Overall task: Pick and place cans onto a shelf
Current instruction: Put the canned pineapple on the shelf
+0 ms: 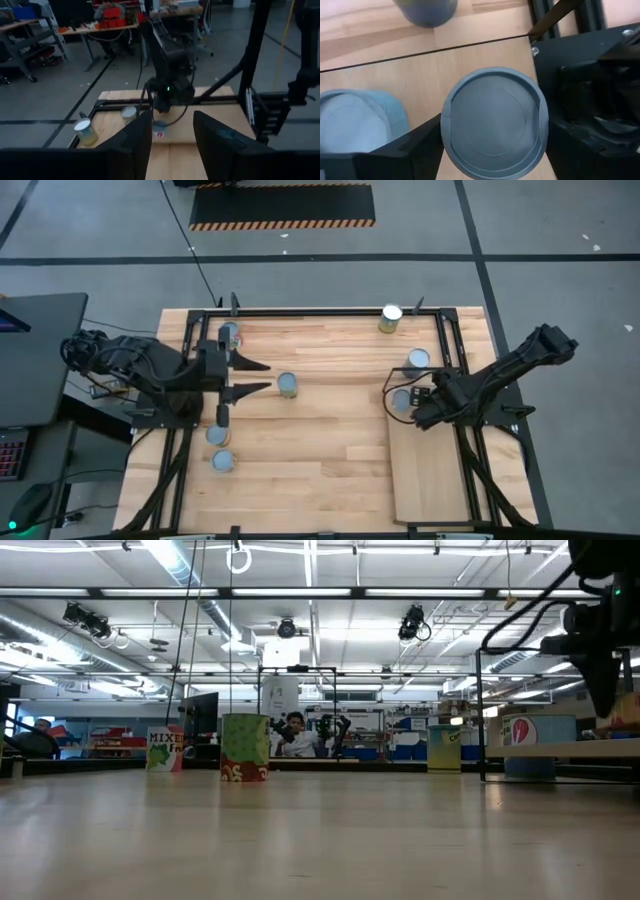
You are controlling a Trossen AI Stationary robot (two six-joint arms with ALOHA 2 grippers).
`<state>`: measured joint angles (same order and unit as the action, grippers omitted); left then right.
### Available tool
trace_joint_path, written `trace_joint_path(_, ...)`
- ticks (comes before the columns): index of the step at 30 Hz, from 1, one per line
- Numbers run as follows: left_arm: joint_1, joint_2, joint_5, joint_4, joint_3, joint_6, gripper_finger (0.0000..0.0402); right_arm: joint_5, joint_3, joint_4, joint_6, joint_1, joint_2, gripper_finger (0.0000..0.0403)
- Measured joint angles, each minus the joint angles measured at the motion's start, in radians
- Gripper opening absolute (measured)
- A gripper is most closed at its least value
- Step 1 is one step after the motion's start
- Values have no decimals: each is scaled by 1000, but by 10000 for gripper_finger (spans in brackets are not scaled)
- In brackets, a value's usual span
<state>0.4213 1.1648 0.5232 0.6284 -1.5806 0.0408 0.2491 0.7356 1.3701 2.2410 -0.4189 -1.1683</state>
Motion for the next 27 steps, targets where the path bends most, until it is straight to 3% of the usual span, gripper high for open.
trace_joint_path(4, 0, 0, -1, -47, 0, -8, 150, 48, 12, 10, -8, 20, -33, 303)
trace_joint_path(11, -11, 0, 0, -86, 0, -5, 150, 41, 11, -6, -23, 67, -52, 304)
trace_joint_path(27, -8, 0, -1, -74, 0, -34, 150, -47, 11, -24, -90, 97, -176, 332)
